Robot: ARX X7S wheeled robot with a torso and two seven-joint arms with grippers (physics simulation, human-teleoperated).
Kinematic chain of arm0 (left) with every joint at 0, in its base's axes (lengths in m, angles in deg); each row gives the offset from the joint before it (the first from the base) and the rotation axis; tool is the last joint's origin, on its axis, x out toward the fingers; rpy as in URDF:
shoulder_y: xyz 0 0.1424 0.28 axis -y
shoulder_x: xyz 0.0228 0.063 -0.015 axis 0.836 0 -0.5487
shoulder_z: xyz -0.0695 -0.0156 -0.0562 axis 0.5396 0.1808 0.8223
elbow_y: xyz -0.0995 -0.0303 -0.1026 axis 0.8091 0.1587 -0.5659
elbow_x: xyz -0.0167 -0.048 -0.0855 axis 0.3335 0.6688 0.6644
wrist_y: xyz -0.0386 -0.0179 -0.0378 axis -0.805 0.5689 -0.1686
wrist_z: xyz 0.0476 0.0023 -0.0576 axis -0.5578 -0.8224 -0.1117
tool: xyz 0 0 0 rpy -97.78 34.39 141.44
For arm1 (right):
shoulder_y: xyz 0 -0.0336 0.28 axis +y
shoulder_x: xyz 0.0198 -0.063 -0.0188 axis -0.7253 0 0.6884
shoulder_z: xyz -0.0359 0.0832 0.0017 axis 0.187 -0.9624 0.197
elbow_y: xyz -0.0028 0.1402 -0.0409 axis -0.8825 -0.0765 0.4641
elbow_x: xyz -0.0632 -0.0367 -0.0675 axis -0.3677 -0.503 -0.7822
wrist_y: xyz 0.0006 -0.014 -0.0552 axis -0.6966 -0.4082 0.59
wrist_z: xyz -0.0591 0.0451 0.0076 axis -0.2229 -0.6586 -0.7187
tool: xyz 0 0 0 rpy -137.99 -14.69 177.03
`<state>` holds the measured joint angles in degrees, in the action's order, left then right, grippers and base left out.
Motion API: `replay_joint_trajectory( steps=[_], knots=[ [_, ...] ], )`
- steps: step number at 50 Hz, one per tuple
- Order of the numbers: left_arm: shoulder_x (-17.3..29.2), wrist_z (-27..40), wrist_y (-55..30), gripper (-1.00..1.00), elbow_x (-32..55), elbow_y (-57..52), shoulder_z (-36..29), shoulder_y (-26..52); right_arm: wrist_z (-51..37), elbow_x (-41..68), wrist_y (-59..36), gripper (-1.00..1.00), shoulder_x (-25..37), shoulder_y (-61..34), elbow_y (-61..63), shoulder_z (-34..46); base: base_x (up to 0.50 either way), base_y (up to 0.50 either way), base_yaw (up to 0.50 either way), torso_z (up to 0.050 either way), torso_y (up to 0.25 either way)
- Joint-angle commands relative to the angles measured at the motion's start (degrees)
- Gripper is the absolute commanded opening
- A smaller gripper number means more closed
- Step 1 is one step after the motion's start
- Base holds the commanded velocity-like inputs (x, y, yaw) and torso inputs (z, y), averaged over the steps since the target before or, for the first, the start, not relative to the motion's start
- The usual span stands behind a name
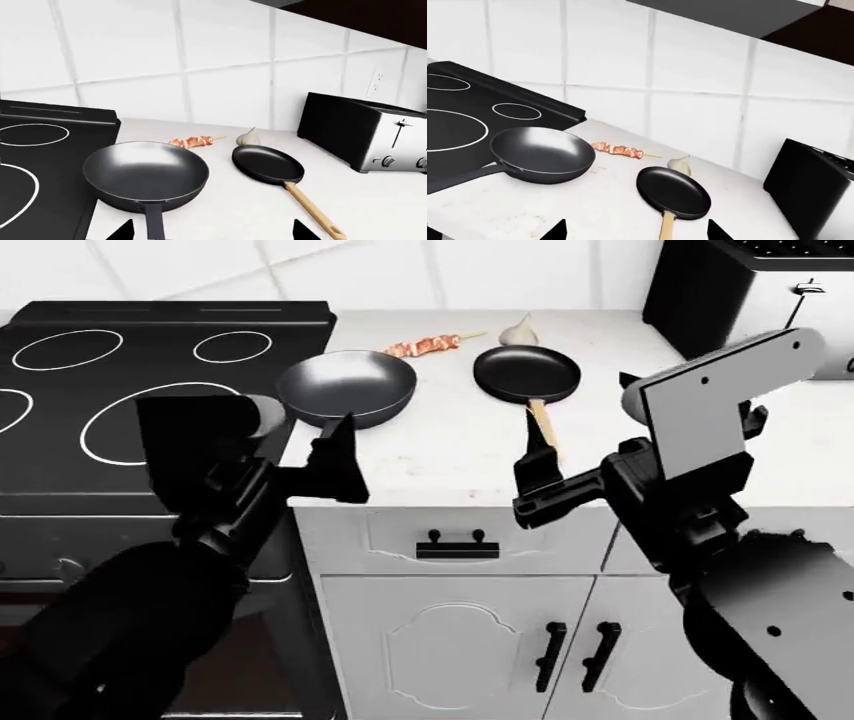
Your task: Place both pans onto different burners. Then place the garlic and the skewer on different pans.
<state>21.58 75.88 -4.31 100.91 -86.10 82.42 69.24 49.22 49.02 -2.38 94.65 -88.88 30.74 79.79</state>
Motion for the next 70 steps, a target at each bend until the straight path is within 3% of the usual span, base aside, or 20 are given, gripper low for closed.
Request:
replay_joint_trajectory(
  steps=[1,3,23,46,52,58,63,70],
  knots=[
    [1.6,1.0,-12.7,1.00,10.8,-6.0,4.7,5.9,-32.0,50.3,-9.9,1.00,9.8,-15.0,-4.6,-4.1,0.00,0.00,0.00,0.000,0.000],
    [1.6,1.0,-13.2,1.00,11.5,-6.1,5.0,6.4,-34.2,55.1,-9.0,1.00,10.4,-14.7,-5.2,-4.6,0.00,0.00,0.00,0.000,0.000],
    [1.5,2.3,-13.5,1.00,13.6,-6.4,5.4,8.7,-43.7,66.4,-4.0,1.00,12.9,-14.1,-6.1,-6.7,0.41,0.00,0.00,0.000,0.000],
    [1.8,4.2,-13.6,1.00,14.9,-6.4,5.2,9.7,-45.3,69.1,-1.3,1.00,15.4,-13.6,-5.7,-5.5,0.50,0.00,0.00,0.000,0.001],
    [1.4,6.1,-13.3,1.00,14.0,-5.1,5.7,10.3,-46.9,69.7,-2.6,1.00,16.0,-15.1,-7.3,-2.3,0.04,0.00,0.00,0.000,0.000],
    [1.2,7.3,-12.7,1.00,13.4,-4.0,6.3,10.5,-49.4,69.2,-2.4,1.00,15.4,-16.7,-11.5,-0.1,0.00,0.00,0.00,0.000,0.000],
    [1.9,7.4,-8.6,1.00,9.3,-2.9,4.8,10.2,-60.4,77.7,1.4,1.00,14.6,-20.5,-20.4,3.5,0.00,0.00,0.00,0.000,0.000],
    [2.0,8.3,-6.3,1.00,6.9,-1.3,4.3,10.2,-63.8,78.4,4.5,1.00,13.5,-20.6,-27.5,4.5,0.00,0.00,0.00,0.000,0.000]
  ],
)
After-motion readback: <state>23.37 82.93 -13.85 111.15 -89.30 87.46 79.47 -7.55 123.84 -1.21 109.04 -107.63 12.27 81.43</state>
